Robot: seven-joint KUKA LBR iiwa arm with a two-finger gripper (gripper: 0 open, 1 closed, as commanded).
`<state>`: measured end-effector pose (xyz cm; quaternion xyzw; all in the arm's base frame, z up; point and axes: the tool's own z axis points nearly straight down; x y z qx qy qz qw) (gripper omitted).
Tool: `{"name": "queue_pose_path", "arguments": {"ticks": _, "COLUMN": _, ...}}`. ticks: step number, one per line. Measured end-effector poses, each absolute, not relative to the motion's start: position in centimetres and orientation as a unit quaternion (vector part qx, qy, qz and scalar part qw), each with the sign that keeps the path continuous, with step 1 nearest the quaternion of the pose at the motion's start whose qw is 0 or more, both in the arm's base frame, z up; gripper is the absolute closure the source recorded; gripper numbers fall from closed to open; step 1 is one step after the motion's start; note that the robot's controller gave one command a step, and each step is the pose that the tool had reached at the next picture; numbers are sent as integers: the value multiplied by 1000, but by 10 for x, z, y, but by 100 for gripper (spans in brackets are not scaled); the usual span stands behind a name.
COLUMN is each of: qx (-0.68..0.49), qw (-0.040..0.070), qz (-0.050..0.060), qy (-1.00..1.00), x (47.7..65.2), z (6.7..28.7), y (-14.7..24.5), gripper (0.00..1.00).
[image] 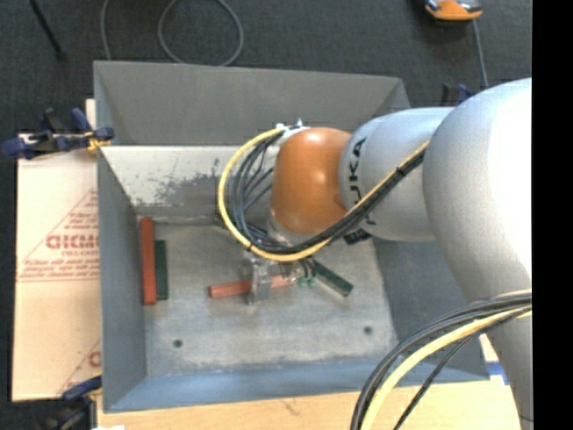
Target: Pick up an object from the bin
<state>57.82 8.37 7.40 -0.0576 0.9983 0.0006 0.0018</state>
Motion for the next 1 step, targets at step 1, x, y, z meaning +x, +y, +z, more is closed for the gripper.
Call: {"name": "queue_pose_path", "arguments": {"ticks": 1, "qx": -63, "qw": 7, "qz": 0, "qy": 998, "x": 579, "z": 231, "y": 62, "gripper": 100}}
